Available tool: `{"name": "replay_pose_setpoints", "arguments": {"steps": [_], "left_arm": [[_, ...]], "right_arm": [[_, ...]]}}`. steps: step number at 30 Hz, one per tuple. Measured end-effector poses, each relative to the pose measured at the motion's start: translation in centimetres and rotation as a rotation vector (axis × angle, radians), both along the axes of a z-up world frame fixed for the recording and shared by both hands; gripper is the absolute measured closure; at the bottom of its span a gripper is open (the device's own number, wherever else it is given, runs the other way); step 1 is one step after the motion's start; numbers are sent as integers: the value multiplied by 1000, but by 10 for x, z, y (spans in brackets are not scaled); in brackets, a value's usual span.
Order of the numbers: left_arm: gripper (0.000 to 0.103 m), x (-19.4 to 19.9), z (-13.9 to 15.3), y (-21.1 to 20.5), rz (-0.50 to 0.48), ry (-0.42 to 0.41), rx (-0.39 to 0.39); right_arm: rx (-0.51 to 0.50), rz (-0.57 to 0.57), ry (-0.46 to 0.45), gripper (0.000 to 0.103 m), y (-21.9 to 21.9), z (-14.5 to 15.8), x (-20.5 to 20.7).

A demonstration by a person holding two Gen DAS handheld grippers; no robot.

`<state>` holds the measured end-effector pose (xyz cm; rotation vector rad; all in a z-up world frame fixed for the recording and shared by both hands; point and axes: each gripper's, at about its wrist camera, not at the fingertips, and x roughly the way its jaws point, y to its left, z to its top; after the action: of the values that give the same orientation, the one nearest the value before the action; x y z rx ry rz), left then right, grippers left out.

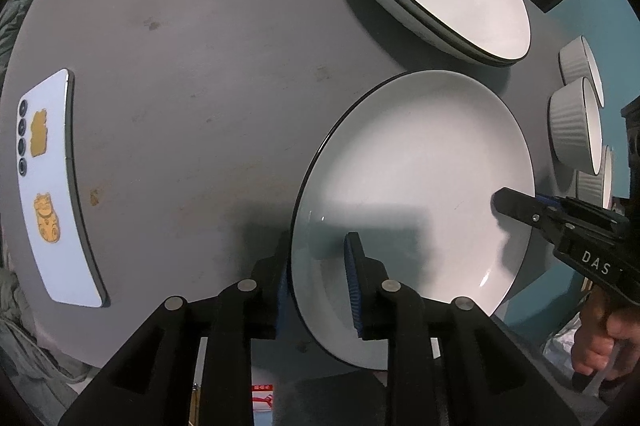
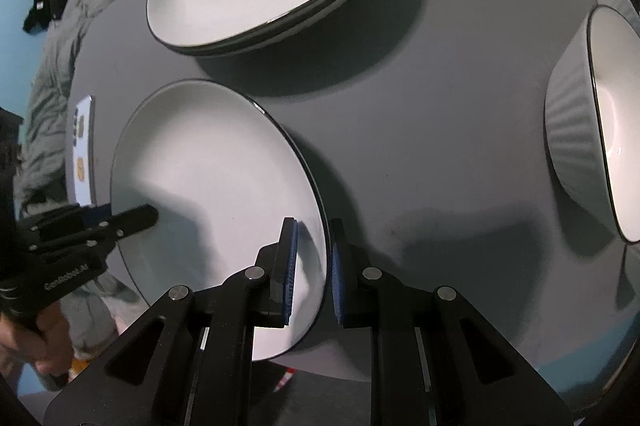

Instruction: Organize plates and bowls

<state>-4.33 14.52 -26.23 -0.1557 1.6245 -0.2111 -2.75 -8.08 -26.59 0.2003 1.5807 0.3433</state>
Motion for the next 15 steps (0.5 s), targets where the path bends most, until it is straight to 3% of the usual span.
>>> {"name": "replay_pose_setpoints", "arguments": {"steps": [15], "left_arm": [[78, 0, -6, 7, -7, 20, -17]], "right_arm": [[6, -40, 0, 82, -4, -6, 1]]}}
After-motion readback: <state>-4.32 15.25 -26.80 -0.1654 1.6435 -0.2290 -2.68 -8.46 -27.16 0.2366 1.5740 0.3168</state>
